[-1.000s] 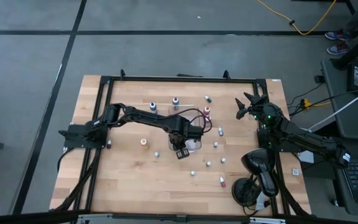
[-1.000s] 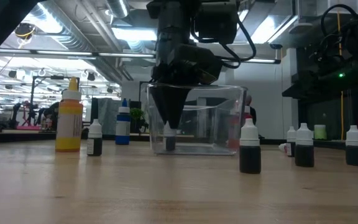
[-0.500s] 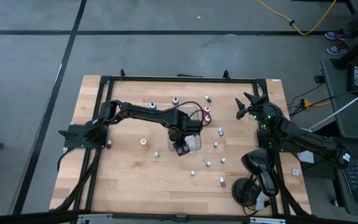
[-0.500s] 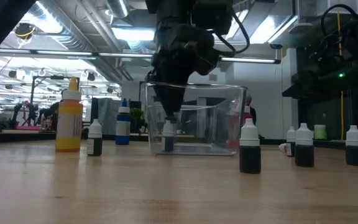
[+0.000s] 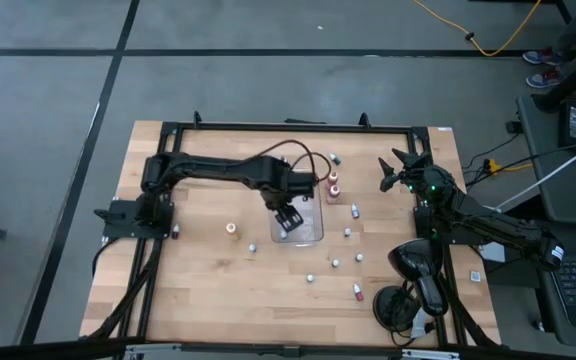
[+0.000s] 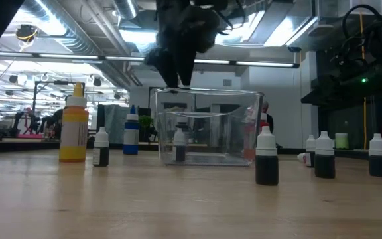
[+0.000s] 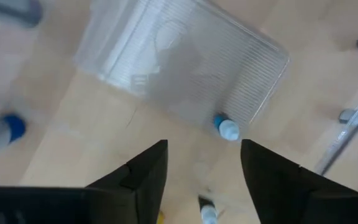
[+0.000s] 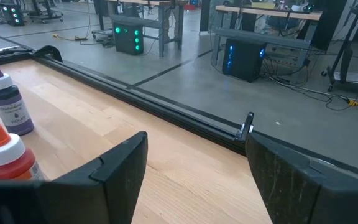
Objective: Pick & Place food coloring
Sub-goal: Put the small pink food coloring bottle into the bottom of the bin
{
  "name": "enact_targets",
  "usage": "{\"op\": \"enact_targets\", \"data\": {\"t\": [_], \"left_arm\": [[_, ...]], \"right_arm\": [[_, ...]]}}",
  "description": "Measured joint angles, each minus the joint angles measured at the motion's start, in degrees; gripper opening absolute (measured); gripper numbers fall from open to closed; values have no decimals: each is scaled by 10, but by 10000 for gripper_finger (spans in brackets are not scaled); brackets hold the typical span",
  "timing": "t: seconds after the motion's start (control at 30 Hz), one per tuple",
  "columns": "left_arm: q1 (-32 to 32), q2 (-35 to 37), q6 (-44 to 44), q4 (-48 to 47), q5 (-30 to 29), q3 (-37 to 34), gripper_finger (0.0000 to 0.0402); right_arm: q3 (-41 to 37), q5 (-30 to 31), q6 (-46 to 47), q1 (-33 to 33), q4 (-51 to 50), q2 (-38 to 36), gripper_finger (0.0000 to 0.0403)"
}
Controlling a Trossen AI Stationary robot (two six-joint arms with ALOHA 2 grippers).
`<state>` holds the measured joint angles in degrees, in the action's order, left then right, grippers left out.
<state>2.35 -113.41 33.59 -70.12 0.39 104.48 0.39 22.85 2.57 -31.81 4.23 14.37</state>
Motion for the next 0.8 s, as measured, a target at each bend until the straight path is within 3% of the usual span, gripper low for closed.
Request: {"op": "enact_targets", "data": {"t": [0.27, 0.47, 0.8], "left_arm": [[4, 52, 109, -107, -53, 0, 230], [1, 97, 172, -180, -60, -4, 233], [-39, 245, 321, -172, -53, -186, 233]], "right_arm": [[0, 0, 0, 0, 0, 0, 273], [0, 0, 0, 0, 0, 0, 273], [0, 0, 0, 0, 0, 0, 273]]}}
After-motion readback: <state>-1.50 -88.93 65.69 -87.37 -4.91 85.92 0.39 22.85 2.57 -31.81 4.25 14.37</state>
